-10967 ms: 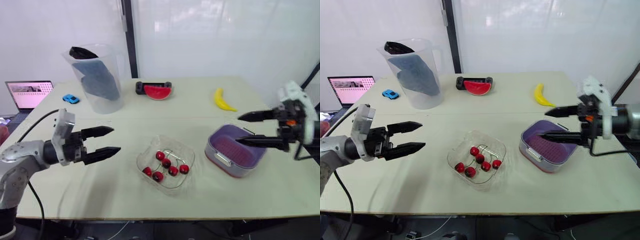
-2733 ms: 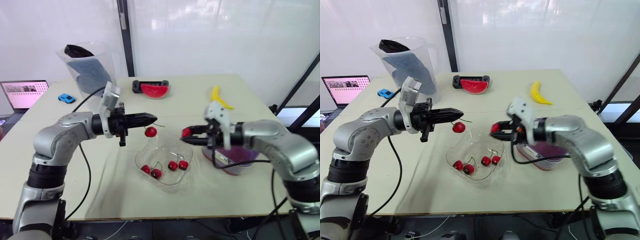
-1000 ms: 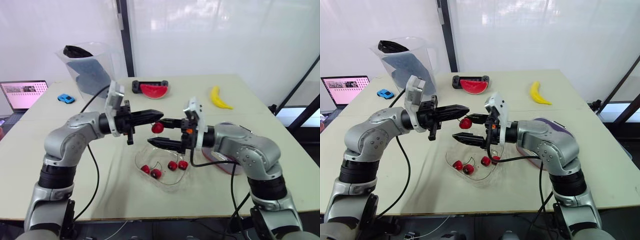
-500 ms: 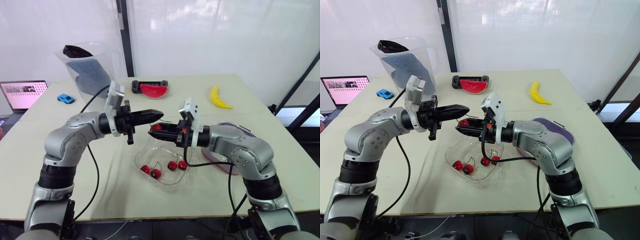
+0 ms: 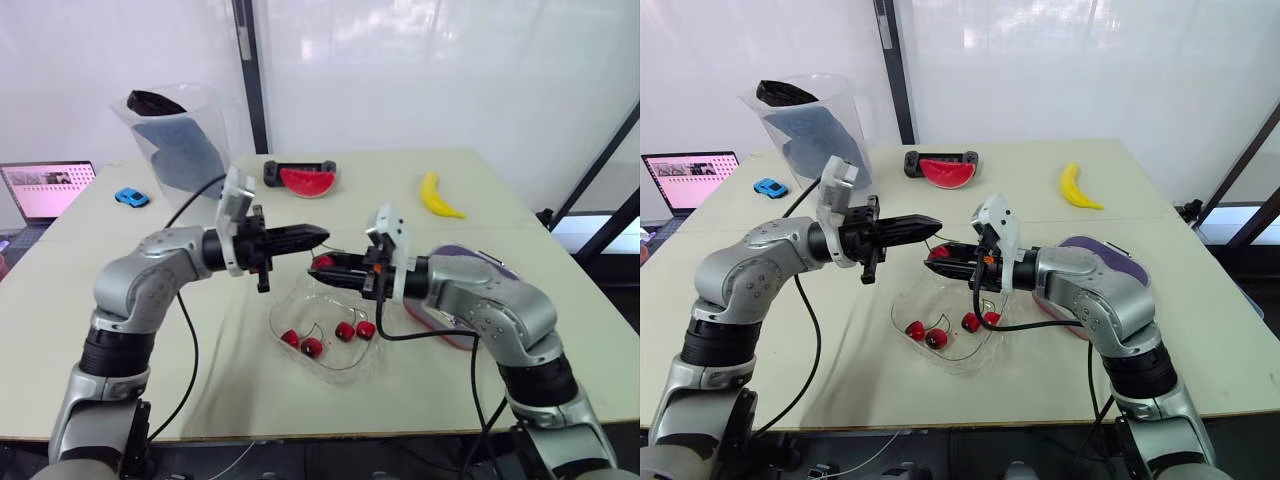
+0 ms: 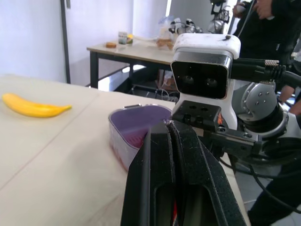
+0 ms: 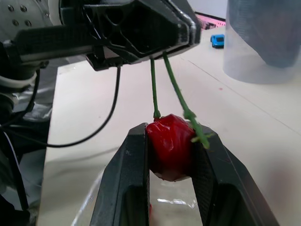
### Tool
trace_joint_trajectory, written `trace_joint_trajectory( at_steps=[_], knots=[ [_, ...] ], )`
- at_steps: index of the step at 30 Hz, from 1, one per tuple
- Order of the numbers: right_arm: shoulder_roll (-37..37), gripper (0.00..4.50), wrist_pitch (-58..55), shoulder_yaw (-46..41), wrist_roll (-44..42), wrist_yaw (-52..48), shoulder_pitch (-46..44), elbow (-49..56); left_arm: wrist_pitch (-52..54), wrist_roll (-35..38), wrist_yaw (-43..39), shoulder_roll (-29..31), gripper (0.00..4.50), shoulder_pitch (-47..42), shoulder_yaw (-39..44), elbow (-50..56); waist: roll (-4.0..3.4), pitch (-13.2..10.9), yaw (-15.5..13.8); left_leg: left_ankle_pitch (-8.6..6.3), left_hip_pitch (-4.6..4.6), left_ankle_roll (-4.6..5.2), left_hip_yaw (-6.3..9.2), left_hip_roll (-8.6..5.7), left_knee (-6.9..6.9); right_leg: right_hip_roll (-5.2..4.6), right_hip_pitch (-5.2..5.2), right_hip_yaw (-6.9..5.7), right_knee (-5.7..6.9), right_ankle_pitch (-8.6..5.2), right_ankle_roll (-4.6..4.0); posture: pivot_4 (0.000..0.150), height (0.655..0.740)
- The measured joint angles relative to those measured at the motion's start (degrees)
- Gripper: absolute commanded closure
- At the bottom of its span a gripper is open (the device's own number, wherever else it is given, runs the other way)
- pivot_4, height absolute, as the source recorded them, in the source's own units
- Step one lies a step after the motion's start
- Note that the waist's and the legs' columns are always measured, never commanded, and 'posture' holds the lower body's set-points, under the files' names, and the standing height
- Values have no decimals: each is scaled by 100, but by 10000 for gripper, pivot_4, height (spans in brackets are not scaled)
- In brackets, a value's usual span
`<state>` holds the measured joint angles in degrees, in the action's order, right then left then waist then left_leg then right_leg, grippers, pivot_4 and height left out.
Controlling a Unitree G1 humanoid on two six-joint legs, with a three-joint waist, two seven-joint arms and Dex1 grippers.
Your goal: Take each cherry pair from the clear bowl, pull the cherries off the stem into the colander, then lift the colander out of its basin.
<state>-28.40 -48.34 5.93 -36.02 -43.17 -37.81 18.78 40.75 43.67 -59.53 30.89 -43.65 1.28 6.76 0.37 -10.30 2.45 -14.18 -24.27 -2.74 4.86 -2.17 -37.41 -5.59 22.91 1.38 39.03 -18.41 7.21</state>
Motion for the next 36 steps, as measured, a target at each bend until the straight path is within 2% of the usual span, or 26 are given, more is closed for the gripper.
trace_joint_trajectory(
  at_steps=[8,13,15,19,23,28,31,33,34,36],
  knots=[
    [-122,38042,-214,76,94,7,279,-85,-35,68,-5,-38,45000,-146,56,7,0,0,-5,-1,1,3,1,0,1,1,-1,0,0,0,0,1500,7400],
    [-349,38042,-405,-281,-133,-27,345,-1,-65,65,-18,-30,45000,-147,58,5,0,0,-10,-3,1,6,0,0,1,0,-2,0,-1,0,0,1500,7400],
    [-619,38042,-483,-473,-260,-145,268,50,-96,63,-19,-29,45000,-147,58,2,0,0,-12,-5,1,8,0,0,-1,0,-3,0,-3,0,0,1500,7400],
    [-1765,38042,-379,-731,-188,-630,-74,-27,-113,64,-23,1,45000,-140,59,4,0,0,-26,-7,1,12,-3,-1,0,0,-4,0,-6,0,0,1500,7400],
    [-2981,38042,73,-748,391,-1235,-115,-709,-128,64,-37,56,45000,-57,62,7,0,0,-32,-10,1,17,-8,-1,-1,0,-8,1,-13,0,0,1500,7400],
    [-3615,38042,912,-418,1298,-1676,62,-1776,-136,63,-18,85,45000,62,66,40,0,0,-13,-10,1,17,-10,1,2,1,-6,2,-13,0,0,1500,7400],
    [-3664,38042,1218,-132,1717,-1892,274,-2218,-138,62,-6,159,45000,197,78,99,0,0,-8,-10,1,17,-11,2,3,0,-5,4,-13,0,1,1500,7400],
    [-3649,27870,1395,90,1958,-1971,332,-2376,-139,61,-3,164,45000,268,77,162,0,-1,-8,-9,1,16,-11,2,2,0,-4,5,-12,0,0,1500,7400],
    [-3630,25240,1450,152,2043,-1975,333,-2437,-139,61,-3,167,45000,275,77,176,0,-1,-8,-9,1,16,-11,2,2,0,-4,5,-13,0,0,1500,7400],
    [-3522,16395,1503,190,2204,-1939,315,-2565,-138,62,2,187,45000,275,78,220,0,-1,-12,-9,1,15,-10,3,2,0,-4,5,-13,0,0,1500,7400]
  ],
)
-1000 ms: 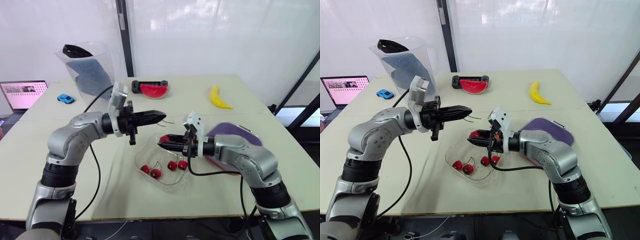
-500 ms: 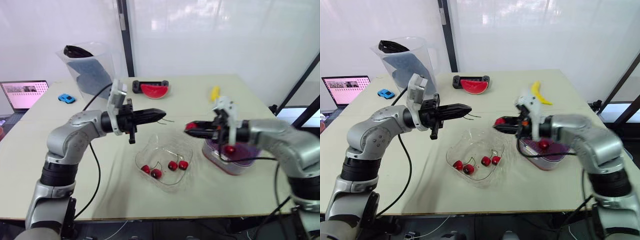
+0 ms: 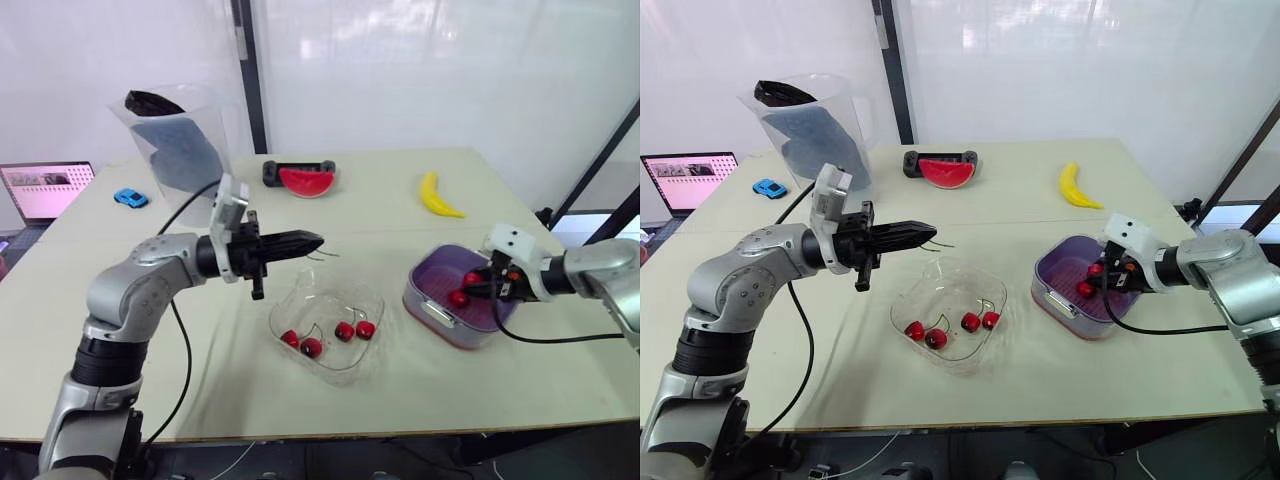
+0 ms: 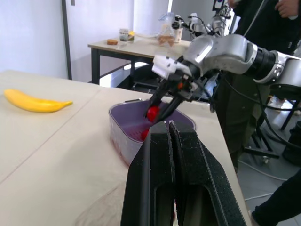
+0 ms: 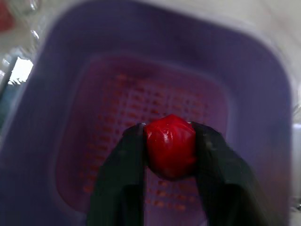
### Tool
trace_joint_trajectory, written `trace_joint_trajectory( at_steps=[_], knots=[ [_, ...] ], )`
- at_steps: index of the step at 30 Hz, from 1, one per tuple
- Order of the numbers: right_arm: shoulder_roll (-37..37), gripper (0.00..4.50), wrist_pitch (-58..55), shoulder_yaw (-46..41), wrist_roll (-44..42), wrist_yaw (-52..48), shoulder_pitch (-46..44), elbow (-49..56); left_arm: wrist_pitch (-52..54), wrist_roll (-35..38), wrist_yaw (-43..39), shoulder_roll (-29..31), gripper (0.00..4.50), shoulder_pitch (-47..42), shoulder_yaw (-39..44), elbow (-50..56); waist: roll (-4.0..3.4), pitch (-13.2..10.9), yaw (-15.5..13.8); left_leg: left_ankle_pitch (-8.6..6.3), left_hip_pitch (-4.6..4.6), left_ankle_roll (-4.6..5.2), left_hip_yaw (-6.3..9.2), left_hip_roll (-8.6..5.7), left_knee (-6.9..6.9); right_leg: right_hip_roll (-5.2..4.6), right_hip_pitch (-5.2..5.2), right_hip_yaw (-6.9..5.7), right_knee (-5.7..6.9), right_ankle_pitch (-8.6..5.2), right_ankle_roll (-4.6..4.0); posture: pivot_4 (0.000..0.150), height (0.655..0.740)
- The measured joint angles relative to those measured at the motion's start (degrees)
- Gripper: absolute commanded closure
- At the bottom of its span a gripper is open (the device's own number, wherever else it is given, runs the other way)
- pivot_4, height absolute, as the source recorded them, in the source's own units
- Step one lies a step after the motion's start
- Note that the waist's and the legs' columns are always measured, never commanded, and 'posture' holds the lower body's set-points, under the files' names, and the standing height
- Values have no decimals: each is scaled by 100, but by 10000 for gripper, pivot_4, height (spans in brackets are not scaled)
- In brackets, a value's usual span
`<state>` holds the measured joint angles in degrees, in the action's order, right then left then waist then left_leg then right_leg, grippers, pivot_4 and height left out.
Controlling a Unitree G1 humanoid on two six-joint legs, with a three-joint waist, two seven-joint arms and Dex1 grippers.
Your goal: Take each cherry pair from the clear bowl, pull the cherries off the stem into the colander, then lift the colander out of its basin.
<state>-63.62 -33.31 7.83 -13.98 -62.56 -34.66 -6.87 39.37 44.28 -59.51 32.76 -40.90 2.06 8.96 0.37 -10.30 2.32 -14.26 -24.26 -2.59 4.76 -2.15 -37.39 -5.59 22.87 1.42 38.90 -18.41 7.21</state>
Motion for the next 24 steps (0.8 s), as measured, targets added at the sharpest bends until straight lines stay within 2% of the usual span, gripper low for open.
trace_joint_trajectory(
  at_steps=[1,3,8,12,16,21,24],
  knots=[
    [38,10234,0,0,40,18,-9,-29,0,0,3,7,45000,0,0,21,0,0,-6,1,0,-1,0,0,0,0,0,0,0,0,0,1500,7400],
    [78,930,7,-2,98,19,-37,-66,0,1,15,32,45000,0,0,30,0,0,-16,1,0,-1,0,0,0,-1,-1,0,0,0,0,1500,7400],
    [76,336,-17,-160,122,-96,-45,-121,1,2,45,45,45000,3,0,36,0,0,-27,1,0,-1,0,-1,-1,-1,-1,0,-1,0,0,1500,7400],
    [48,336,-172,-513,-190,-396,-72,13,1,3,50,48,45000,4,1,47,0,0,-24,0,0,-1,0,0,-1,-1,-1,0,-1,0,0,1500,7400],
    [199,336,-625,-1289,-1176,-719,-228,413,-1,2,16,114,45000,35,10,42,0,0,-25,0,0,-1,1,0,0,-1,-2,-1,-1,0,0,1500,7400],
    [182,336,-1918,-2228,-2953,-1116,-646,1162,-176,-125,-118,417,45000,435,256,-230,-1,0,-20,0,7,1,4,3,6,1,-10,-3,-8,0,0,1500,7400],
    [133,336,-2214,-2506,-3437,-1287,-607,1234,-229,-130,-175,599,45000,622,424,-282,0,-1,-61,-1,7,2,4,3,3,0,-23,-7,-30,0,0,1500,7400]
  ],
)
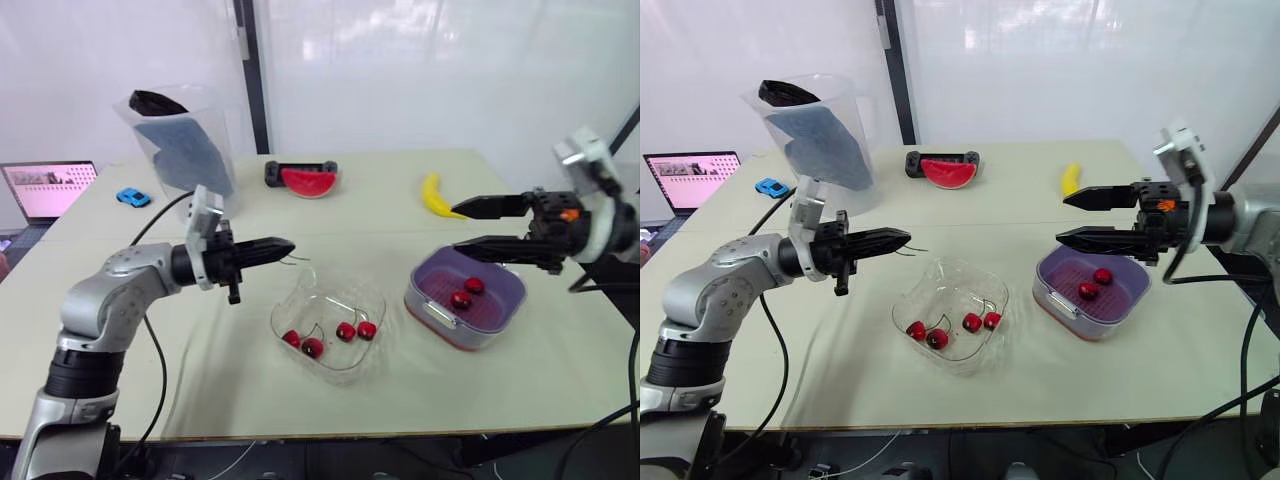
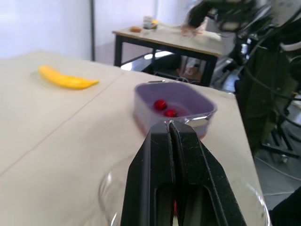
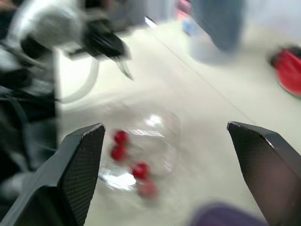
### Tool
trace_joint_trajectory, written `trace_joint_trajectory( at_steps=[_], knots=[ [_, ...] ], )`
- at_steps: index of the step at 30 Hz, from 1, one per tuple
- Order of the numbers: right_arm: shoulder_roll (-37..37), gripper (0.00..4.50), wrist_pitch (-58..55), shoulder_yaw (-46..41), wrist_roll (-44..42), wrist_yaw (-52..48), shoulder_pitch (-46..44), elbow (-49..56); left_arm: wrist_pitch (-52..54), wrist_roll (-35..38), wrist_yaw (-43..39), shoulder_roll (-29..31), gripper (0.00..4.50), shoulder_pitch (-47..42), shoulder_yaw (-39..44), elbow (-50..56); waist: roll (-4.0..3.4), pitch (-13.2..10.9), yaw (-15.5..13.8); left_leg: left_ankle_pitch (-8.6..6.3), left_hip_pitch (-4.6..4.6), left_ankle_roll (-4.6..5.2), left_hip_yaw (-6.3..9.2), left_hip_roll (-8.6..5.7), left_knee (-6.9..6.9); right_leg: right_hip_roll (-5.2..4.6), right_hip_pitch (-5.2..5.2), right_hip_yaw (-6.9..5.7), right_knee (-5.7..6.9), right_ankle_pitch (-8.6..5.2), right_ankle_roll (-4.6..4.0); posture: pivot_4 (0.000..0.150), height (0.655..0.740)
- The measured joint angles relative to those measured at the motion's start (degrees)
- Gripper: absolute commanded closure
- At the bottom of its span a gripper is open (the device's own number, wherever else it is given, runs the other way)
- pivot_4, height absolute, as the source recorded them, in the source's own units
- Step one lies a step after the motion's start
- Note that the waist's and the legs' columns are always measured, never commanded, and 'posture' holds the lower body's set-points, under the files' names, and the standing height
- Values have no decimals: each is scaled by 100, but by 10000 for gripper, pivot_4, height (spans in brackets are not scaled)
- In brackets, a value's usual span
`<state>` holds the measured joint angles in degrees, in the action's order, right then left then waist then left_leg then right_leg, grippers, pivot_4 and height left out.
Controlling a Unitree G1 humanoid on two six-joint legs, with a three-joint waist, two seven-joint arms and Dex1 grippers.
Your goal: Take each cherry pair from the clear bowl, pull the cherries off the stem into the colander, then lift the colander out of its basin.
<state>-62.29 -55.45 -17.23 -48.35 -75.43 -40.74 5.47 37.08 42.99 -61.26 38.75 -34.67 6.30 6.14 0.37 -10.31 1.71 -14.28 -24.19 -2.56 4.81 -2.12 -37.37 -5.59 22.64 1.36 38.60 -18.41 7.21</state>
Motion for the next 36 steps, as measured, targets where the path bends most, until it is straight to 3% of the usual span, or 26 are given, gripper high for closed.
trace_joint_trajectory(
  at_steps=[6,12,15,20,26,29,36],
  knots=[
    [-328,336,145,-205,-125,-534,840,-89,149,60,-233,971,45000,788,761,-3,-3,0,-52,-5,1,8,-10,2,8,-1,5,6,-6,0,0,1500,7400],
    [-316,336,576,-100,-6,-626,875,-216,757,434,-386,1325,45000,1885,1529,-385,-12,0,-34,-5,26,8,-16,7,20,0,-8,11,-6,0,0,1500,7400],
    [-276,336,836,5,124,-627,932,-286,764,130,-473,1517,45000,2571,1433,-583,-13,-2,-61,-5,25,8,-15,9,22,-1,-8,11,-9,0,0,1500,7400],
    [-270,336,870,5,69,-656,1111,-205,1083,-237,-90,1641,45000,2765,1249,-940,-11,-2,-104,-5,23,8,-11,12,19,-7,-16,7,-16,0,0,1500,7400],
    [-271,336,767,-58,-257,-642,1098,244,1160,-477,335,1360,45000,2779,1224,-1383,-13,-2,-64,-5,25,8,-13,16,23,-3,-12,9,-14,0,0,1500,7400],
    [-271,0,729,-27,-266,-556,989,346,1249,-512,469,1255,35979,2795,1237,-1502,-13,-1,-75,-5,25,8,-13,18,22,-5,-12,9,-15,0,0,1500,7400],
    [-269,0,697,110,-267,-391,850,396,1211,-523,546,1230,734,2761,1327,-1628,-15,0,-84,-5,29,8,-13,18,23,-9,-15,9,-16,0,0,1500,7400]
  ],
)
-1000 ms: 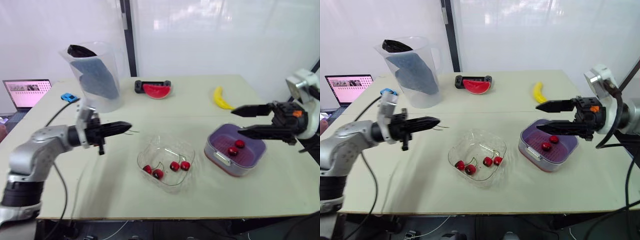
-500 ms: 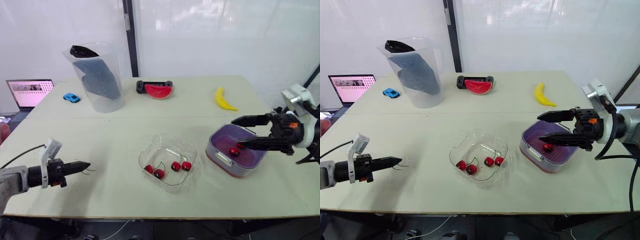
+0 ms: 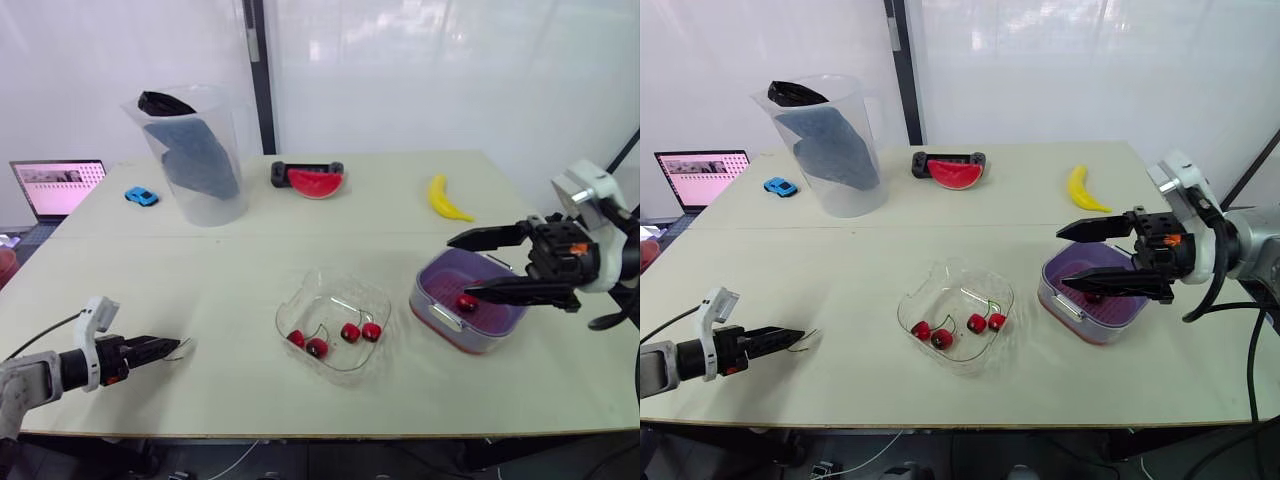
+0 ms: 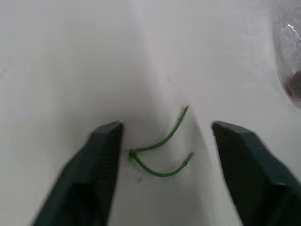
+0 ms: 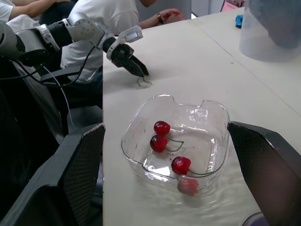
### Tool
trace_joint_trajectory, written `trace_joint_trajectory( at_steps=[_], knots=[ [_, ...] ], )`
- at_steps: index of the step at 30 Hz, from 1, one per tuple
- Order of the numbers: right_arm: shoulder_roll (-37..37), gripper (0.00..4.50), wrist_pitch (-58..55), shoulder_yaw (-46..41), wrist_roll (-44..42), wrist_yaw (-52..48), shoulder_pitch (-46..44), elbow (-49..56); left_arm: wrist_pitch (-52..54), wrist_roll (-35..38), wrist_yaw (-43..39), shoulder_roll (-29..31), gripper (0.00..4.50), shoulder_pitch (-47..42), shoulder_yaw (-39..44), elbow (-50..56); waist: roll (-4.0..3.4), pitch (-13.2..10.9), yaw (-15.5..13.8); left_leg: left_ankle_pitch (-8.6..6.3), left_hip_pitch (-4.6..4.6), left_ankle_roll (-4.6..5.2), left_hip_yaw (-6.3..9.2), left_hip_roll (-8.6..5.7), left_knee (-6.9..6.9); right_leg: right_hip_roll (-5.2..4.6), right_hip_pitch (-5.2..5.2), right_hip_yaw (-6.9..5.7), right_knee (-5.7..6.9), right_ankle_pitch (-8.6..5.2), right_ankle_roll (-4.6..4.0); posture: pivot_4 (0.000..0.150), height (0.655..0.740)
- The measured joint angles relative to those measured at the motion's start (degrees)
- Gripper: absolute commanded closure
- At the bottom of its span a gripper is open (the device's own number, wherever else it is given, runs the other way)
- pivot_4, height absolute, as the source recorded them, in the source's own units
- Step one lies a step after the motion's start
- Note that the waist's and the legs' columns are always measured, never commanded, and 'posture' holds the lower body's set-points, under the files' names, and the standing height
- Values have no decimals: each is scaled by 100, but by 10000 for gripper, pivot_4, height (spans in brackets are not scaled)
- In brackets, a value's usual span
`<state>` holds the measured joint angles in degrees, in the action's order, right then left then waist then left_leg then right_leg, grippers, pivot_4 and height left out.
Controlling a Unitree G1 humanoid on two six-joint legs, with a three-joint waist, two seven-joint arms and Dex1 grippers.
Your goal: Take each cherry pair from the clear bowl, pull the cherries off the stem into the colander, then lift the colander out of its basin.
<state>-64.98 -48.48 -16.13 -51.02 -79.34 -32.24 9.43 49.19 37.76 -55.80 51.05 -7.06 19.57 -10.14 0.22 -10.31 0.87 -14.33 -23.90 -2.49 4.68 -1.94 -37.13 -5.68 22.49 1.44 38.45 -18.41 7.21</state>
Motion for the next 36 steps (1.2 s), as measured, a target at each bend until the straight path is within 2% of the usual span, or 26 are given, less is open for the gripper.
trace_joint_trajectory(
  at_steps=[13,20,27,32,36],
  knots=[
    [54,0,-245,308,-99,195,-521,-3,-338,-41,12,221,209,-113,686,-71,-1,1,-16,0,2,0,-1,0,5,-4,-3,0,-8,0,0,1500,7400],
    [92,0,-384,363,-181,370,-669,47,-360,815,-710,248,209,-960,826,1024,-1,0,-5,0,-5,-1,-2,0,5,-5,1,-1,-15,0,0,1500,7400],
    [73,0,-625,113,-419,574,-493,218,-350,909,-947,374,209,-2088,-232,1957,0,0,1,-1,-5,0,-4,-12,3,0,-3,-1,-15,1,0,1500,7400],
    [33,0,-751,-127,-444,932,-84,583,-408,783,-1067,176,209,-2647,-1001,2101,1,-1,13,0,-6,0,-3,-12,0,9,-1,-1,-10,1,0,1500,7400],
    [6,0,-781,-242,-409,1306,110,1067,-587,728,-1166,-50,209,-2920,-1308,2190,1,-1,11,0,-6,1,-3,-12,-1,9,-2,-2,-10,0,0,1500,7400]
  ],
)
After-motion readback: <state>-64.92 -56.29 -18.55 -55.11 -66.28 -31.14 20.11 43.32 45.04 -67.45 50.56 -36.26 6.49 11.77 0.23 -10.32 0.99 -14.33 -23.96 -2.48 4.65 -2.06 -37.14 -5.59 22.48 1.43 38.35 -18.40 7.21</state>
